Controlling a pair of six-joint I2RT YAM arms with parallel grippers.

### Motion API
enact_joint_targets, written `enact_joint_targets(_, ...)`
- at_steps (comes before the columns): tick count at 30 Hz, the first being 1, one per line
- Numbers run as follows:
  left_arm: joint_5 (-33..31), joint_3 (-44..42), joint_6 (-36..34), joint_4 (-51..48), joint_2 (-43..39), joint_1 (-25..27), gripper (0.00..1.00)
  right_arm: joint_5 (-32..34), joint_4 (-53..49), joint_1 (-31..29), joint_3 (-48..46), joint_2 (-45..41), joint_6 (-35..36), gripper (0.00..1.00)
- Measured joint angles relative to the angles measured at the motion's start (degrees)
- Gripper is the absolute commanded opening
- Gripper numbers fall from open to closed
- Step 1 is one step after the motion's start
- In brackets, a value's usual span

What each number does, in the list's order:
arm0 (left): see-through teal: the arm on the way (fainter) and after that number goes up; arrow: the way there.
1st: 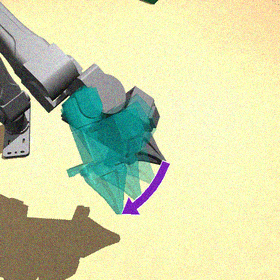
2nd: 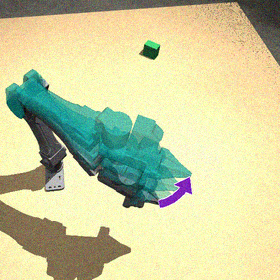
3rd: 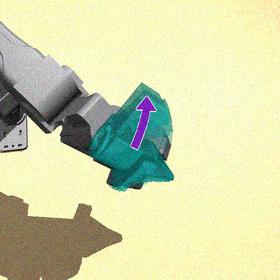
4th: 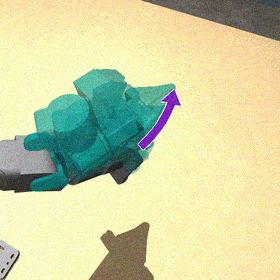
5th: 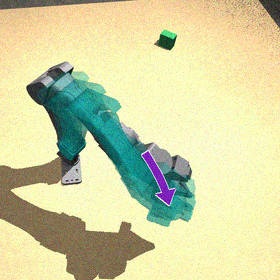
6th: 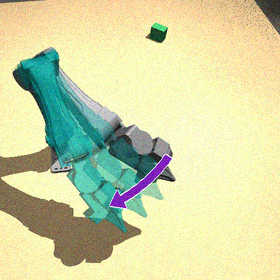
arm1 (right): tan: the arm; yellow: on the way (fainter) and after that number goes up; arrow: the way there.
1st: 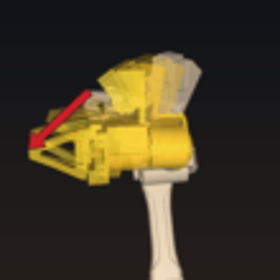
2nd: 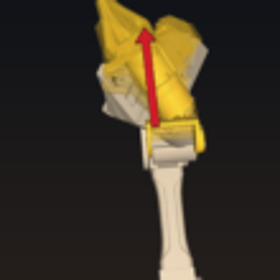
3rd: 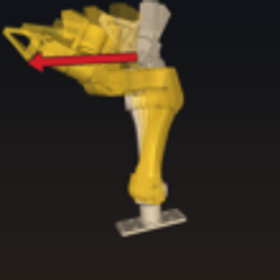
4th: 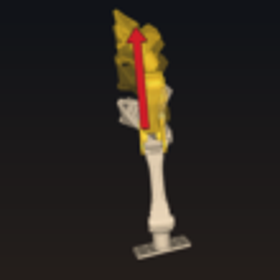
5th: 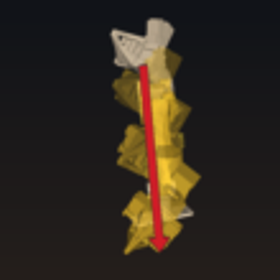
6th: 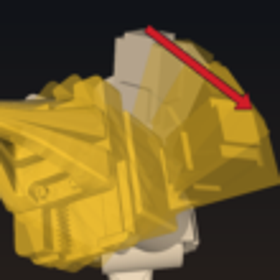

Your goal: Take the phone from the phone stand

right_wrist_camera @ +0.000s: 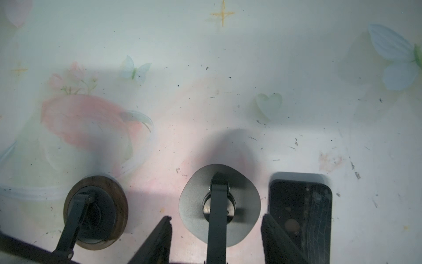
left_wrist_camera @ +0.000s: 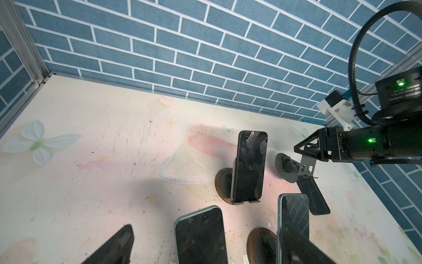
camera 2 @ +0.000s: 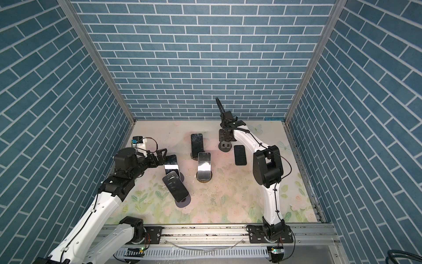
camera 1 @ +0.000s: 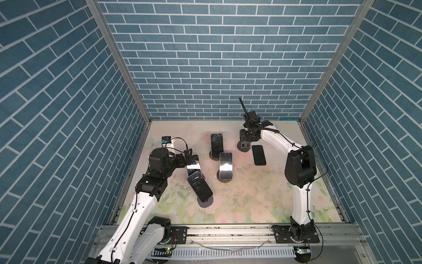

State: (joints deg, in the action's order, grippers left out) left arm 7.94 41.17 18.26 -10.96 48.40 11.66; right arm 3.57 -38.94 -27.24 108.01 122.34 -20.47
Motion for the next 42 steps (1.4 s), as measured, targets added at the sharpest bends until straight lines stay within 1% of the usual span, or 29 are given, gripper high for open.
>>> enact_joint_targets(7, -0.2, 0.0, -0.1, -0.4, -0.1, 0.0, 1.00, -2.0, -1.3, 1.1, 6.7, 6.6, 1.4, 0.47)
enact_joint_targets(12, -0.2, 0.0, -0.1, -0.7, -0.1, 0.0, 1.00, -2.6, -2.4, 1.3, 9.9, 10.1, 1.6, 0.48)
enact_joint_targets(17, -0.3, 0.0, -0.1, -1.3, -0.8, 0.0, 1.00, -2.9, -3.2, 1.3, 12.5, 11.6, 2.4, 0.53)
enact_joint_targets(22, -0.4, 0.0, -0.1, -1.8, -1.3, 0.0, 1.00, -3.0, -3.6, 1.3, 12.9, 11.8, 2.6, 0.61)
enact_joint_targets(27, -0.4, 0.0, -0.1, -2.1, -1.3, 0.0, 1.00, -3.3, -3.8, 1.4, 13.0, 11.8, 2.7, 0.77)
enact_joint_targets(29, -0.4, 0.0, 0.0, -2.1, -1.4, 0.0, 1.00, -3.4, -3.9, 1.4, 13.0, 11.8, 2.9, 0.82)
enact_joint_targets(32, -0.4, 0.0, 0.0, -2.1, -1.6, 0.0, 1.00, -3.5, -3.8, 1.4, 13.0, 11.8, 3.0, 0.84)
enact_joint_targets(37, -0.7, 0.0, 0.0, -2.1, -2.0, 0.0, 1.00, -3.8, -2.8, 1.4, 12.7, 11.0, 3.0, 0.84)
enact_joint_targets(42, -1.9, 0.0, 0.4, -2.3, -2.1, 0.0, 1.00, -3.8, -1.0, 1.4, 9.6, 6.6, 3.0, 0.84)
